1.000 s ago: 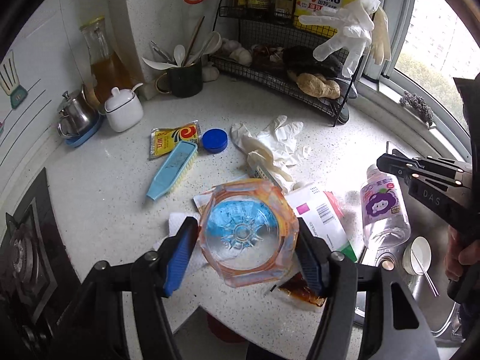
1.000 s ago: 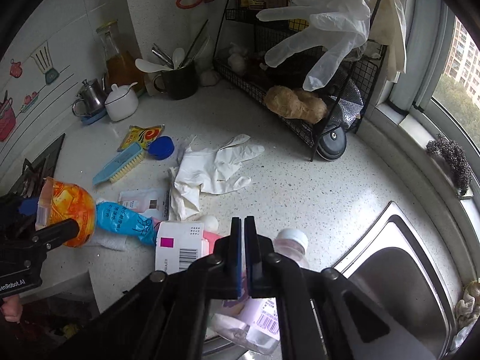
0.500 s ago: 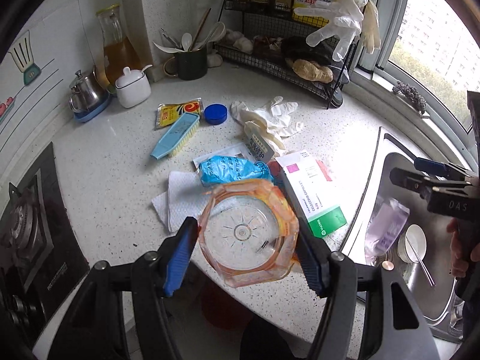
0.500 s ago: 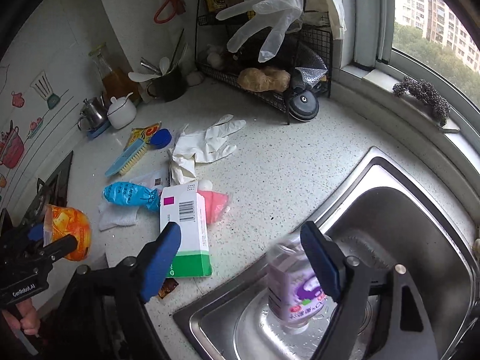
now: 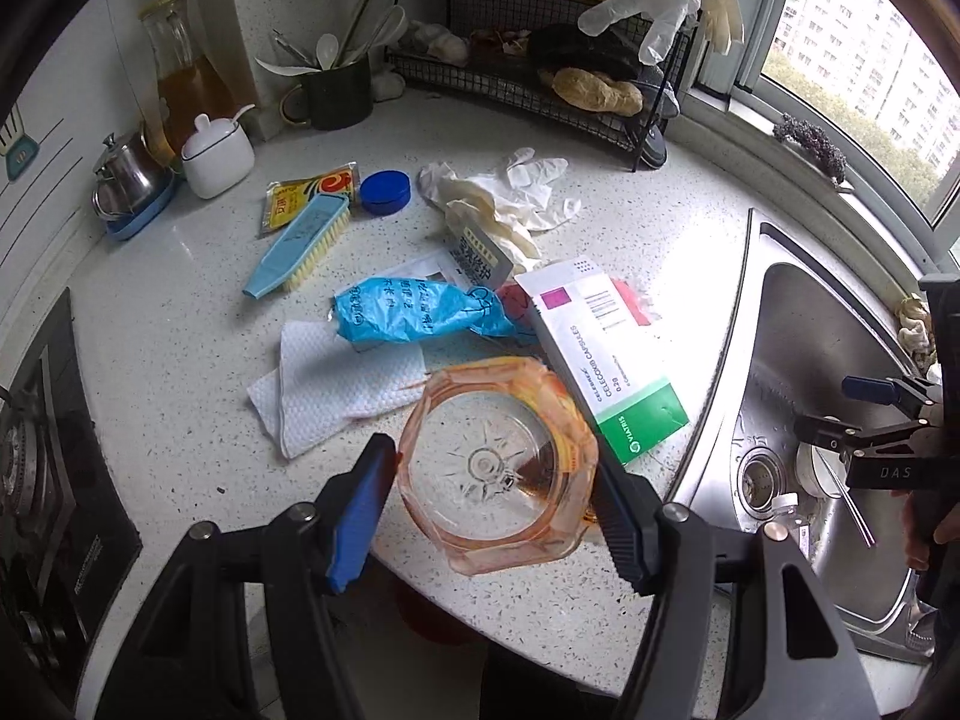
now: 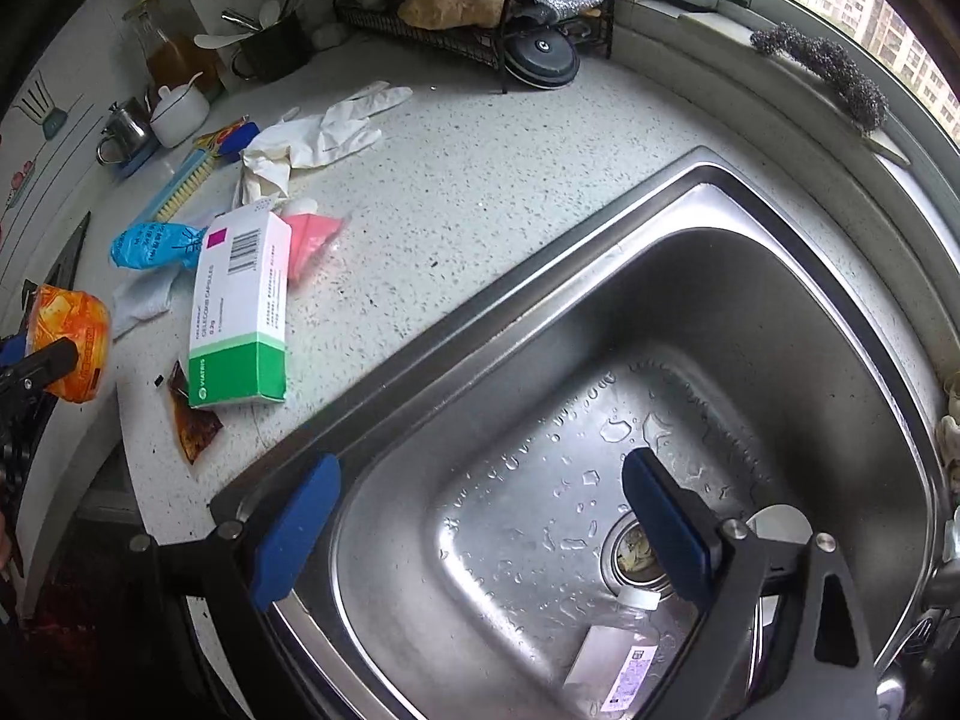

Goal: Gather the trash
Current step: 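Grasp the Celecoxib box with the right tool while the left tool holds the cup, then carry the cup and box down toward the red bin under the counter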

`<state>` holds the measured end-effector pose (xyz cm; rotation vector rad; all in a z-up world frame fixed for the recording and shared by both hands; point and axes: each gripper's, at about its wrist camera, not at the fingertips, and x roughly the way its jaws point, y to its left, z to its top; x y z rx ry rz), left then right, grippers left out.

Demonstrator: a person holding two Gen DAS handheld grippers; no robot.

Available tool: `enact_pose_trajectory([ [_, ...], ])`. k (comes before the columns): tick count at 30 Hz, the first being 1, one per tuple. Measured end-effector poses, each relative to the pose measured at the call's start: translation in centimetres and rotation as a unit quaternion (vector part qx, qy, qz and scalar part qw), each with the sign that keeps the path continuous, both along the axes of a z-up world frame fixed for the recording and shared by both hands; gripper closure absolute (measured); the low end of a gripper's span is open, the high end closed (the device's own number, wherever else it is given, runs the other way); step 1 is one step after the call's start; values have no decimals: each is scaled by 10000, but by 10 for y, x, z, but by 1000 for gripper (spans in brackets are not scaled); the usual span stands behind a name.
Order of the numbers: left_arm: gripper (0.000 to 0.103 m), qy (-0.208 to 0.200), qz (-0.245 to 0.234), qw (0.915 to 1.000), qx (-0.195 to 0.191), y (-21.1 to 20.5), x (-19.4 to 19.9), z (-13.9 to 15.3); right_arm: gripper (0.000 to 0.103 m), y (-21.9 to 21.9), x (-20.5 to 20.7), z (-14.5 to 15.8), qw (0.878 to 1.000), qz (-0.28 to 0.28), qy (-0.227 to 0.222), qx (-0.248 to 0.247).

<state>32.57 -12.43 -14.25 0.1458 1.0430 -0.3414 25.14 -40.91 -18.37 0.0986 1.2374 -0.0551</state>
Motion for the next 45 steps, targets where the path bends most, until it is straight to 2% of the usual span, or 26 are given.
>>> enact_pose_trajectory([
  [3,41,88,-23,10000,4,-3,1,-8,8,-9,-12,-5,10000,-22,78,-29],
  [7,41,218,-6,9997,71,-4,6,-20,8,-3,-5,-4,9998,72,160,81],
  [17,41,262,243,9993,130,18,22,-26,8,63,48,-5,9962,719,79,477],
  [23,41,285,441,9985,153,37,30,-27,8,98,75,-13,9937,920,126,620],
  [32,41,329,740,9965,188,60,37,-30,9,126,102,-26,9944,995,191,285],
  [35,41,327,830,9958,193,66,36,-30,21,126,106,-28,9952,916,204,275],
  [39,41,313,973,9946,162,73,32,-28,46,134,105,-28,9949,993,179,19],
  [41,41,283,1003,9944,154,74,28,-26,47,136,101,-25,9946,1023,150,122],
  [45,41,158,968,9951,148,75,16,-17,47,136,82,-4,9944,1035,-190,122],
])
